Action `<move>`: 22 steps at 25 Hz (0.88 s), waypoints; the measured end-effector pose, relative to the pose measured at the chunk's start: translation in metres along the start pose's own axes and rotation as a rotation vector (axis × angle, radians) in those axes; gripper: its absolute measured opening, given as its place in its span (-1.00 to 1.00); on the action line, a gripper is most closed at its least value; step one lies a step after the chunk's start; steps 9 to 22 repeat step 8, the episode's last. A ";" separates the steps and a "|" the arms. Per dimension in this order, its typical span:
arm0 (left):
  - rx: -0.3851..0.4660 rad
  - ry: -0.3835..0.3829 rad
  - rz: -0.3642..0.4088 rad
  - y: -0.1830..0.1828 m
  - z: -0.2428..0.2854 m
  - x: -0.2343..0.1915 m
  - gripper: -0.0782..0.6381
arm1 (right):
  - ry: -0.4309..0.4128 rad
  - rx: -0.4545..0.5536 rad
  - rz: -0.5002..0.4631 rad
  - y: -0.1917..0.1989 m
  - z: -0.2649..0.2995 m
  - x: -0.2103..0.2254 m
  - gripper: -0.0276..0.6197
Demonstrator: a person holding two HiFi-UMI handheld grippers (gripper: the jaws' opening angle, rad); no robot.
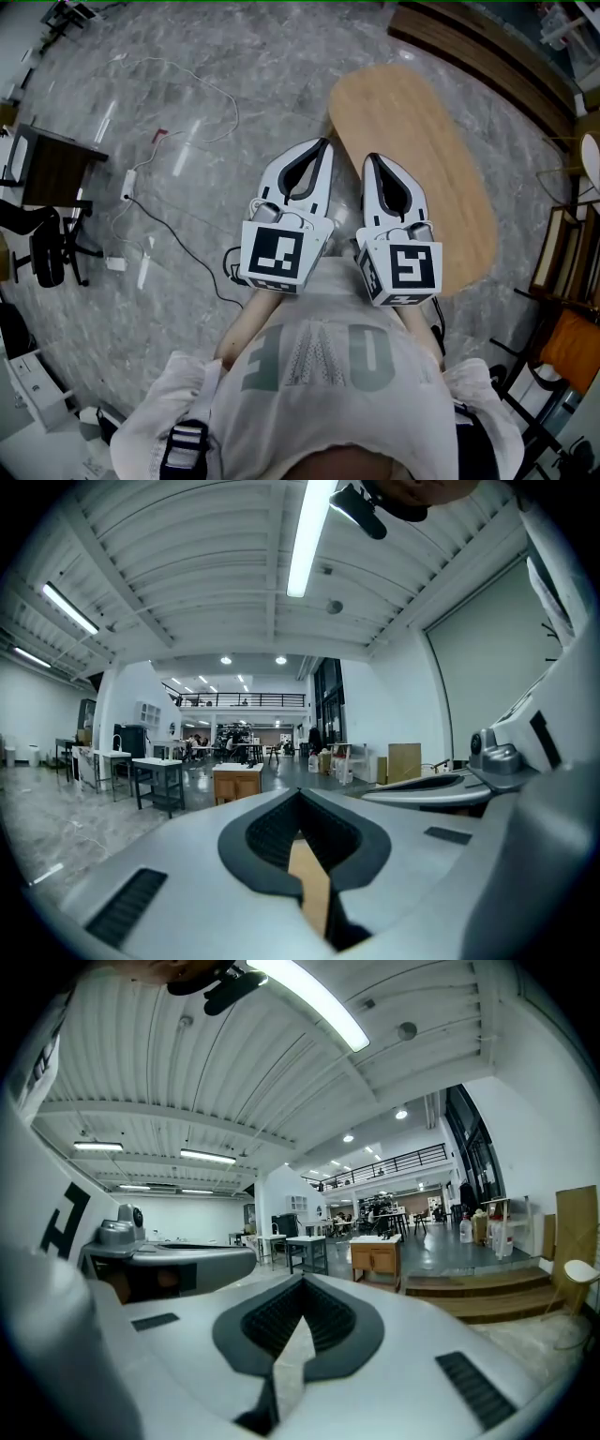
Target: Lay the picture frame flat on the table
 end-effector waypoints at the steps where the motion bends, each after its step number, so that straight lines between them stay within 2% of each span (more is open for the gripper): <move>1: -0.004 -0.001 -0.002 0.001 0.000 0.000 -0.75 | -0.001 -0.002 -0.001 0.000 0.000 0.000 -0.90; 22: -0.006 -0.004 -0.005 0.001 0.006 -0.005 -0.75 | -0.007 -0.007 -0.008 0.000 0.005 0.002 -0.90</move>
Point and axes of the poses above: the fingertips, and each gripper's own axes: z forward along the fingers, x to its right, y out of its underside, the point moved 3 cm from there along -z, backward along the fingers, and after that the axes turned 2 degrees about z, right-handed, at the moved point
